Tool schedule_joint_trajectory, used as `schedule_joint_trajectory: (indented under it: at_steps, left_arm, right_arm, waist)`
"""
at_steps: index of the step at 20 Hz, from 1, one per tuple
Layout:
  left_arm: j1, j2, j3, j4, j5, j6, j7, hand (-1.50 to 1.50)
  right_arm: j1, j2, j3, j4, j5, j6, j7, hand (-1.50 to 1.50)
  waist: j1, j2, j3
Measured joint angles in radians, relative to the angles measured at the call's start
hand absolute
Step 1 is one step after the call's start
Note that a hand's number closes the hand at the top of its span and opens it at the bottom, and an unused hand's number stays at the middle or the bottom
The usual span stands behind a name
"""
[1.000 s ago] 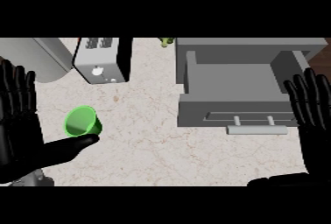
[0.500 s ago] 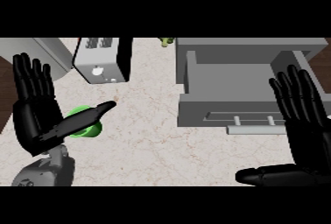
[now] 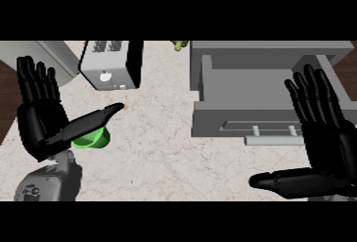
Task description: Pick up the cup, place it into the drawer and close the drawer
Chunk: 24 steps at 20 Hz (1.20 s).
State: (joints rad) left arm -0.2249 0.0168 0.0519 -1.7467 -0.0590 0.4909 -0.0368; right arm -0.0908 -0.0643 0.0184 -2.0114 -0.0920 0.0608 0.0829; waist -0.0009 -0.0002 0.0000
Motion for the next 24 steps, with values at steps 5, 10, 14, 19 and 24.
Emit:
schedule_joint_trajectory:
  at_steps: [5,10,14,19,24]
  left_arm:
    - [0.0,-0.01,-0.009,0.032,-0.002,0.029,-0.011,-1.5]
    - [0.042,-0.008,0.001,0.041,0.017,0.037,-0.023,-1.5]
    - [0.086,-0.009,-0.009,0.047,0.032,0.048,-0.028,-1.5]
    - [0.14,-0.01,0.002,0.102,0.076,0.055,-0.093,-1.5]
    - [0.184,-0.012,0.019,0.157,0.115,0.055,-0.174,-1.5]
  right_arm:
    - [-0.005,-0.004,-0.008,-0.013,-0.003,0.006,0.018,-1.5]
    - [0.014,0.005,-0.007,-0.032,0.003,0.003,0.015,-1.5]
    - [0.017,-0.005,-0.02,-0.052,-0.012,0.013,0.033,-1.5]
    - [0.009,-0.007,-0.025,-0.056,-0.011,0.013,0.045,-1.5]
    - [-0.001,-0.018,-0.051,-0.037,-0.031,0.03,0.039,-1.5]
  waist:
    - [0.0,0.0,0.0]
    - [0.0,0.0,0.0]
    - [0.0,0.0,0.0]
    - [0.001,0.0,0.0]
    - [0.001,0.0,0.0]
